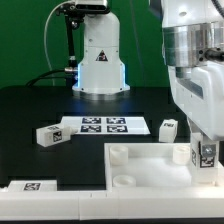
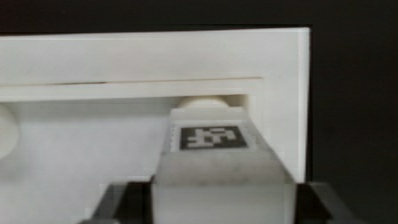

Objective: Assemble square table

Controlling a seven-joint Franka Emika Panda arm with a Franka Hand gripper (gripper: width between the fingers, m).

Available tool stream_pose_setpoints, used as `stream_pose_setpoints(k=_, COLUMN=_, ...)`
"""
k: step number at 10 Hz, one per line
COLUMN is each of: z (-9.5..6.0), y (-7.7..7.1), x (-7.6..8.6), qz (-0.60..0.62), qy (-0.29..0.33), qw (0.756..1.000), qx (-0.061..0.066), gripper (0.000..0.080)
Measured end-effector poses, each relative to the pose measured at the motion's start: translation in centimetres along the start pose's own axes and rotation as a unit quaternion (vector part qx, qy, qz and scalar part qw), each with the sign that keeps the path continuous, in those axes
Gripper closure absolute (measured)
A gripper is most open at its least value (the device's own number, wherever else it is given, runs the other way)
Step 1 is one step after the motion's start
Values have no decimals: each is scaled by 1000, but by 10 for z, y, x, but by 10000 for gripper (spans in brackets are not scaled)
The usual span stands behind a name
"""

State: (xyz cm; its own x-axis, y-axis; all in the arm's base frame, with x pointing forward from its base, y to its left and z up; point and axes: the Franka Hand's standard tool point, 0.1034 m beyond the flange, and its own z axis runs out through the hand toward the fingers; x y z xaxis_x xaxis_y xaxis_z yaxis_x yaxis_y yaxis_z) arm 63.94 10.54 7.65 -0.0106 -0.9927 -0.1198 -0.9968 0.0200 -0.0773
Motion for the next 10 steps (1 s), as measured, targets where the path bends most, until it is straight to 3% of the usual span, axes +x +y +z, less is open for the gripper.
stream_pose_setpoints(k=1, z=0, y=0, x=-1, qz=-19, qy=0, qw=1000, qx=0, gripper=354)
stream_pose_setpoints(k=2, z=0, y=-1, x=-6, qz=-124, qy=3, qw=992, qx=0, gripper=354)
stream_pose_setpoints(k=3, z=2, y=1, x=-11, qz=-253, qy=-1, qw=967, qx=0, gripper=220)
stream_pose_setpoints(k=4, z=5, y=2, x=-9, qz=-306, qy=-5, qw=952, qx=-1, gripper=220)
stream_pose_setpoints(k=5, z=4, y=2, x=-8, qz=-335, qy=-2, qw=942, qx=-2, gripper=161)
stream_pose_setpoints(k=7, z=4, y=2, x=-8, qz=-398, qy=-1, qw=918, qx=-3, gripper=152)
stream_pose_setpoints(k=9, z=3, y=-1, x=-1, qz=-564, qy=-17, qw=826, qx=-16, gripper=150)
stream_pose_setpoints(k=10, z=4, y=-1, x=0, qz=-561, qy=-22, qw=828, qx=-17, gripper=150)
